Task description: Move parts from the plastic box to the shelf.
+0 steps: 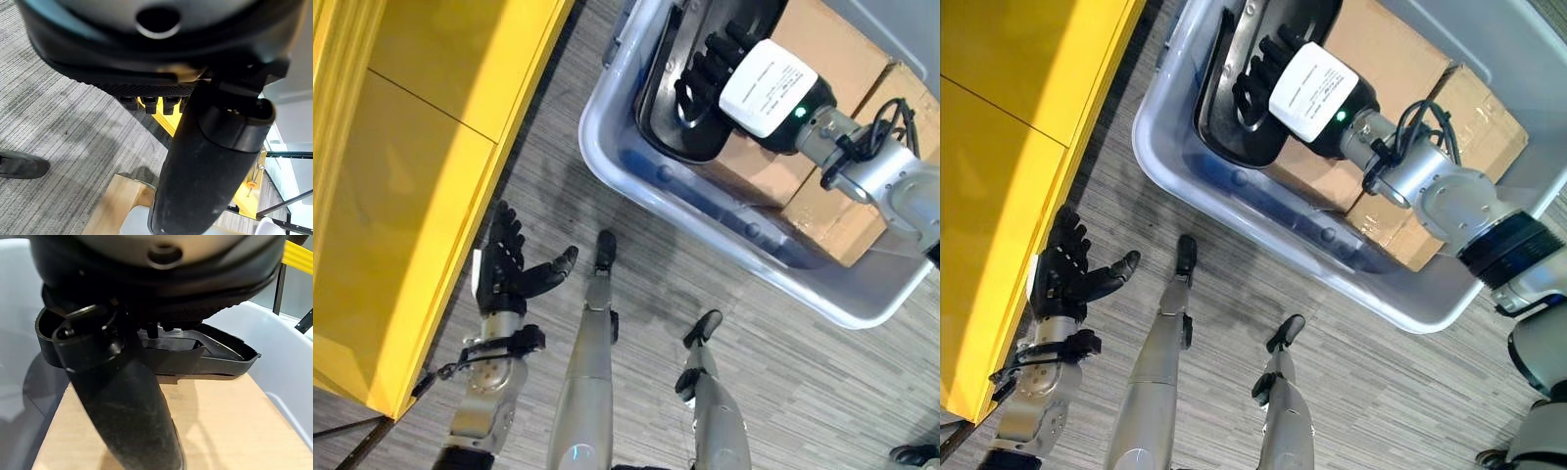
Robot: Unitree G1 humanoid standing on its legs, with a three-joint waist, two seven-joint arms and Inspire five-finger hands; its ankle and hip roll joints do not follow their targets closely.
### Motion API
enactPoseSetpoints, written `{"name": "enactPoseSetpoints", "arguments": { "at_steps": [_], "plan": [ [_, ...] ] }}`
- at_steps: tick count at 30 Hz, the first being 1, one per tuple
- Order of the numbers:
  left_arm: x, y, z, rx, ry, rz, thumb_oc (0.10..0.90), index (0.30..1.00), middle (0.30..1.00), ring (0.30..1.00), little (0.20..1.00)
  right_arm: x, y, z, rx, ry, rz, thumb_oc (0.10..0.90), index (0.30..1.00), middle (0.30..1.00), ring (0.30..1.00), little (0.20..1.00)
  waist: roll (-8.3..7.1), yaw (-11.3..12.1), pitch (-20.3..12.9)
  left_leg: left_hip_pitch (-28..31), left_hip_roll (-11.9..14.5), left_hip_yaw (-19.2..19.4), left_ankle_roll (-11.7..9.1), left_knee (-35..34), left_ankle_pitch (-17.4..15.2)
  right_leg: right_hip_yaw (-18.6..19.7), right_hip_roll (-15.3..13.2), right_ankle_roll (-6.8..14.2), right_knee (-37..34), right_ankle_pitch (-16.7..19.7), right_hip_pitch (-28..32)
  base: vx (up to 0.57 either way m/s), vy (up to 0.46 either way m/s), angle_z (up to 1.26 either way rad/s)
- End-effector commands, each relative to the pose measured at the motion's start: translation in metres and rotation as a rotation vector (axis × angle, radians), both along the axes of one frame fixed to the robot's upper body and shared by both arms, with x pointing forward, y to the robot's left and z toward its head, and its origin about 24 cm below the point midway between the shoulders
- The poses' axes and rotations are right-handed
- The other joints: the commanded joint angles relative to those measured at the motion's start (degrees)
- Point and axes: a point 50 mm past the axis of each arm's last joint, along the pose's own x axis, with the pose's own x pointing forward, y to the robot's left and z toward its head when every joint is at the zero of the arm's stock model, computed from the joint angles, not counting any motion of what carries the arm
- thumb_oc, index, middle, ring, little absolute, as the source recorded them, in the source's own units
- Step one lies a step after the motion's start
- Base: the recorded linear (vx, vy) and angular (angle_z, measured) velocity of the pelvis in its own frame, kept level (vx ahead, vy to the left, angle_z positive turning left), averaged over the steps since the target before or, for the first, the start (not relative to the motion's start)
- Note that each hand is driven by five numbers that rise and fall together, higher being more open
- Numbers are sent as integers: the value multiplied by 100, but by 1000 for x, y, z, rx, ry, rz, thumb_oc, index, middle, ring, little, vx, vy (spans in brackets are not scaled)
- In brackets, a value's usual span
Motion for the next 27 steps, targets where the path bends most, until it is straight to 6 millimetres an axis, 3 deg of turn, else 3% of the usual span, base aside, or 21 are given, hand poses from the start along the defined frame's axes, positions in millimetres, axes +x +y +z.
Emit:
{"name": "enactPoseSetpoints", "arguments": {
  "at_steps": [1,3,4,5,6,10,12,13,14,15,18,27],
  "plan": [
    [-15,4,41,22,-223,-1,900,1000,1000,1000,1000,4,-15,44,26,-167,-88,900,1000,1000,1000,1000,145,103,6,-207,173,89,-508,183,-192,110,-138,166,-6,521,746,0,0,0],
    [-15,2,42,14,-232,-6,900,1000,1000,1000,1000,10,-20,39,40,-149,-119,900,1000,1000,1000,1000,158,92,6,-318,167,87,-503,174,-176,119,-133,172,-6,513,661,48,-27,-1],
    [-15,2,42,13,-230,-6,900,1000,1000,1000,1000,10,-20,38,39,-147,-119,602,583,583,583,583,147,89,6,-236,177,24,-571,166,-306,170,-113,192,-6,441,732,46,-32,1],
    [-15,2,42,13,-231,-6,900,1000,1000,1000,1000,10,-20,38,40,-148,-119,602,583,583,583,583,149,88,6,-254,173,32,-556,168,-276,163,-118,188,-6,457,717,12,-14,3],
    [-15,2,42,11,-234,-7,900,1000,1000,1000,1000,12,-20,34,35,-128,-130,400,300,300,300,300,174,78,6,-370,170,78,-510,185,-175,136,-114,168,-6,492,631,-33,12,3],
    [-15,4,40,-17,-236,13,900,1000,1000,1000,1000,15,-25,25,31,-85,-146,400,300,300,300,300,184,38,6,-312,158,-8,-571,150,-284,197,-70,188,-6,349,678,33,-22,0],
    [-15,5,40,-22,-236,14,900,1000,1000,1000,1000,15,-25,23,31,-79,-146,400,300,300,300,300,192,37,6,-386,155,50,-504,179,-176,144,-83,166,-6,402,618,-22,15,-2],
    [-15,5,40,-24,-237,16,900,1000,1000,1000,1000,15,-25,21,28,-74,-144,400,300,300,300,300,183,27,6,-298,163,-14,-567,161,-298,196,-63,191,-6,335,684,0,0,0],
    [-15,5,40,-24,-238,15,900,1000,1000,1000,1000,15,-25,21,29,-75,-145,400,300,300,300,300,195,33,6,-375,157,50,-503,173,-178,144,-79,173,-6,402,621,44,-24,2],
    [-14,4,41,-30,-241,11,900,1000,1000,1000,1000,14,-29,19,39,-67,-149,400,300,300,300,300,190,10,6,-258,166,5,-564,143,-300,200,-59,208,-6,340,702,-55,47,2],
    [-13,3,42,-25,-249,10,900,1000,1000,1000,1000,14,-32,12,85,-48,-136,400,300,300,300,300,225,-30,6,-253,157,94,-487,107,-154,201,-59,199,-6,406,654,-27,18,2],
    [-10,5,44,-24,-255,25,900,1000,1000,1000,1000,13,-33,1,152,-40,-113,400,300,300,300,300,229,-38,6,-87,176,121,-477,30,-134,230,-52,196,-6,386,756,-6,-4,3]
  ]
}}
